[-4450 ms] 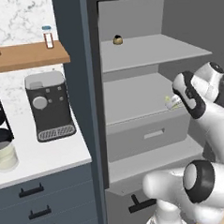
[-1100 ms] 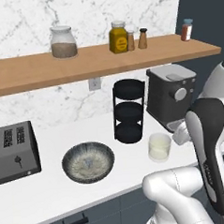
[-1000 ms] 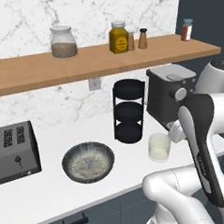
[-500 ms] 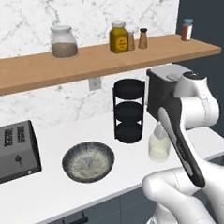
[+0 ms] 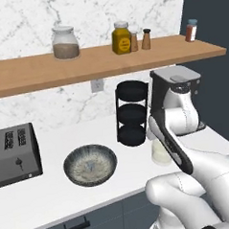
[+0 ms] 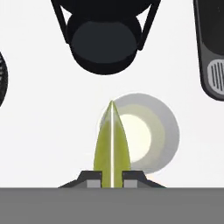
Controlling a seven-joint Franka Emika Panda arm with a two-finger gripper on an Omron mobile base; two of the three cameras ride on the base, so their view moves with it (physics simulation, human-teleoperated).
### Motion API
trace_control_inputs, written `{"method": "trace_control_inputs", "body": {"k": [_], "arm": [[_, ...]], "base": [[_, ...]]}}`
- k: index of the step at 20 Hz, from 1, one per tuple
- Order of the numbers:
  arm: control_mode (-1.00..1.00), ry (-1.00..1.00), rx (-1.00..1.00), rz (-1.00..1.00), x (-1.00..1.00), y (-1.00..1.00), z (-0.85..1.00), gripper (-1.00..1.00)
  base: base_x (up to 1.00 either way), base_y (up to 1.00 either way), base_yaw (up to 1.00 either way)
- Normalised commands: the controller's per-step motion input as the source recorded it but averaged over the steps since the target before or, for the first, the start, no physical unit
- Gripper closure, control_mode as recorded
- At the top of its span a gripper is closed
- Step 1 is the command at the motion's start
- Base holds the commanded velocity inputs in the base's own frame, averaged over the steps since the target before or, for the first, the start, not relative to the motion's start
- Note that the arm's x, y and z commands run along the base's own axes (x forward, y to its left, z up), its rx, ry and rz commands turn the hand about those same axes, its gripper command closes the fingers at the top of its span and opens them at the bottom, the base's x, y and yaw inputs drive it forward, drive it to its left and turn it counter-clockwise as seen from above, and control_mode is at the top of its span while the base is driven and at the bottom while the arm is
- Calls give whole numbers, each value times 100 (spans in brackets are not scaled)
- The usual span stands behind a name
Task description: Grab a lemon wedge from the fridge and one ice cube from the ice bowl, and put them in the glass of lemonade.
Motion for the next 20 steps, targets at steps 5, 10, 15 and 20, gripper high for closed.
{"method": "trace_control_inputs", "body": {"k": [5,10,15,20], "arm": [[-100,6,0,0,43,-35,-45,100],[-100,0,0,0,14,-1,-51,100],[-100,0,0,0,24,0,-30,100],[-100,0,0,0,35,0,-5,100]], "base": [[0,0,0],[0,0,0],[0,0,0],[0,0,0]]}}
